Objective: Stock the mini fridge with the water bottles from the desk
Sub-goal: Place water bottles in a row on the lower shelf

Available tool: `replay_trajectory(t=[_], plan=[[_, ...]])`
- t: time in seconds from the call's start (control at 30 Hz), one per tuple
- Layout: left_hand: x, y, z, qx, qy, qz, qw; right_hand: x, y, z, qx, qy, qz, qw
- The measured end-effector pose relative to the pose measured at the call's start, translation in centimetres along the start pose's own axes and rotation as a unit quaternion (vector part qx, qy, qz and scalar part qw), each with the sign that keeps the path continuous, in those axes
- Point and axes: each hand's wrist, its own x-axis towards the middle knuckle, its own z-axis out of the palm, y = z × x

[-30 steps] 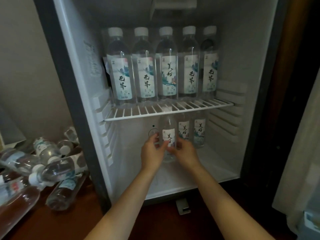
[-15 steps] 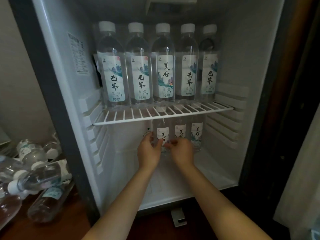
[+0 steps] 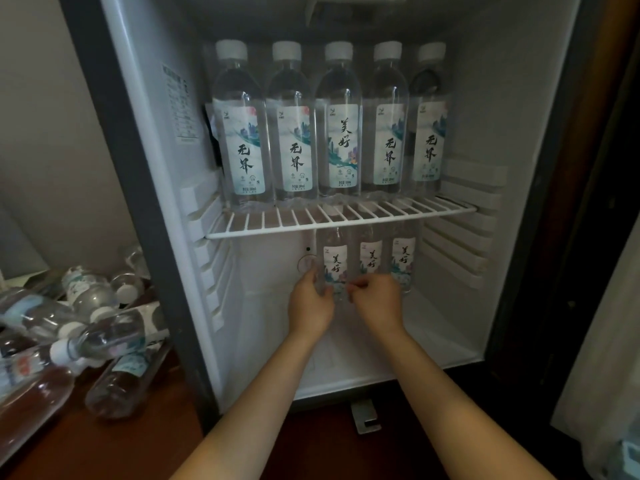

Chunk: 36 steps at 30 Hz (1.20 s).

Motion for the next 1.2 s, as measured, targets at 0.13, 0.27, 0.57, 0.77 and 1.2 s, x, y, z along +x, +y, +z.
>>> replay_trajectory(t=[0.13,0.27,0.57,0.77,1.2], plan=[[-2.8,0.5,-1.7,-0.024,0.000,-0.021,0.999,-1.5,-0.9,-0.8,0.037,-0.023,0.003,0.999],[-6.0,0.6,-4.2,-0.057,-0.017,-0.014,0.998,-4.1,-2.9,-1.6,0.161,-0.093,0.044,0.982],[-13.6,0.3,-13.5,-0.072,-0.068,0.011,0.995,-11.5,-8.5,-1.1,0.270,-0.211,0.036,0.939],[-17.3,-2.3,-21.6,-0.086,0.019,-0.017,0.996,-16.2,-11.3,2.3,0.250,-0.353,0.016,0.902],[-20.2,-11.8,-38.0,0.271,0.215,-0.299,0.889,-25.3,-17.3,13.7,0.160,-0.524,-0.028,0.836]])
